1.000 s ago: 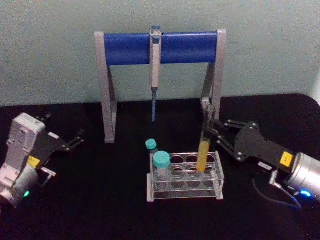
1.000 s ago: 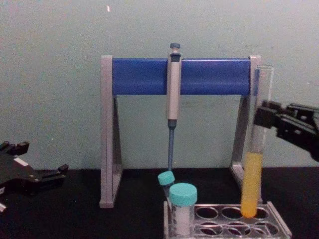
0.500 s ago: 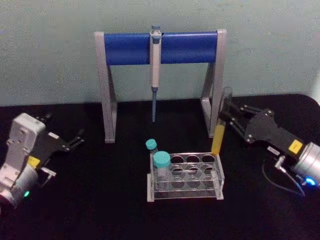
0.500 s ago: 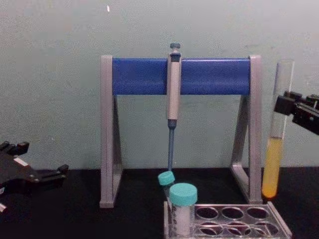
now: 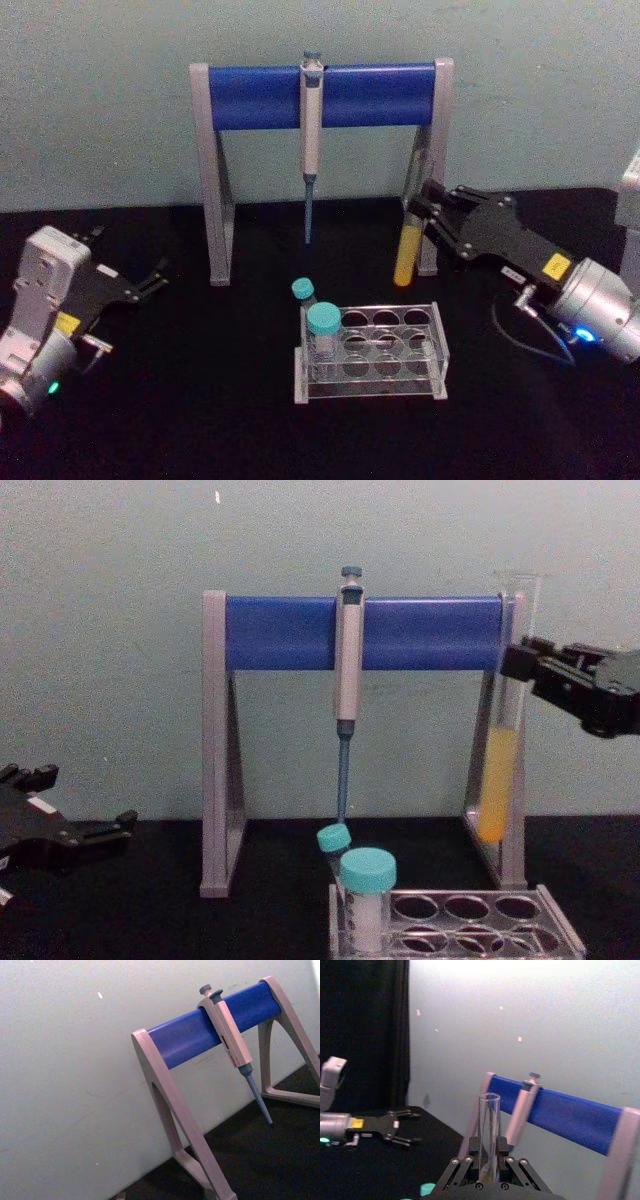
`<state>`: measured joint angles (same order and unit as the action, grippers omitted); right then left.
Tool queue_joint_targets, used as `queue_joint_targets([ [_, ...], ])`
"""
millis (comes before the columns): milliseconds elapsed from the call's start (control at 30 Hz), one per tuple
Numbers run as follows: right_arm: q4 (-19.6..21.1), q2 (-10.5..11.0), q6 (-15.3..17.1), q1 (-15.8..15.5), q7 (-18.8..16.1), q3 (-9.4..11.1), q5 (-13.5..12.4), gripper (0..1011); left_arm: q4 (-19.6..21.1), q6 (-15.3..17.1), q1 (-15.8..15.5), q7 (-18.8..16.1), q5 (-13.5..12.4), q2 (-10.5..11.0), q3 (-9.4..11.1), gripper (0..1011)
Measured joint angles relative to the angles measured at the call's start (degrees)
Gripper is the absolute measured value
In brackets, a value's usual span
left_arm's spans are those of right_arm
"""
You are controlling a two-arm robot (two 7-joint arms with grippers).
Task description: Pick up the test tube from the test tube rack, shake it, then place it back into the test tube rack.
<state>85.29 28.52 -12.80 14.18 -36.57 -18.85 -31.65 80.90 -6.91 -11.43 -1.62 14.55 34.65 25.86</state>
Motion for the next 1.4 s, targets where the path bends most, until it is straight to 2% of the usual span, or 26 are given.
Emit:
queue_joint_targets([
  [167,-0.53,-0.69,0.24,1.06,-2.47,-1.45,-1.31,209,0.00,0.00,0.00,0.00,0.00,0.00,0.00,1001],
  [333,-0.27,-0.38,0.40,1.31,-4.69,-2.73,-2.50,210,0.00,0.00,0.00,0.00,0.00,0.00,0.00,1001],
  [467,0.64,0.72,0.44,0.93,-6.59,-3.35,-3.80,209,0.00,0.00,0.00,0.00,0.00,0.00,0.00,1001],
  [633,2.37,3.11,0.62,-0.65,-8.19,-3.49,-5.59,209,0.00,0.00,0.00,0.00,0.00,0.00,0.00,1001],
  [800,4.44,5.93,1.31,-2.84,-7.15,-2.72,-5.98,209,0.00,0.00,0.00,0.00,0.00,0.00,0.00,1001],
  [1000,5.34,7.51,1.63,-4.43,-4.51,-1.25,-5.58,210,0.00,0.00,0.00,0.00,0.00,0.00,0.00,1001],
  [1133,5.26,7.43,1.61,-4.77,-2.60,-0.29,-4.95,210,0.00,0.00,0.00,0.00,0.00,0.00,0.00,1001],
  [1400,3.35,5.49,1.98,-3.03,-0.74,-0.21,-3.27,209,0.00,0.00,0.00,0.00,0.00,0.00,0.00,1001],
])
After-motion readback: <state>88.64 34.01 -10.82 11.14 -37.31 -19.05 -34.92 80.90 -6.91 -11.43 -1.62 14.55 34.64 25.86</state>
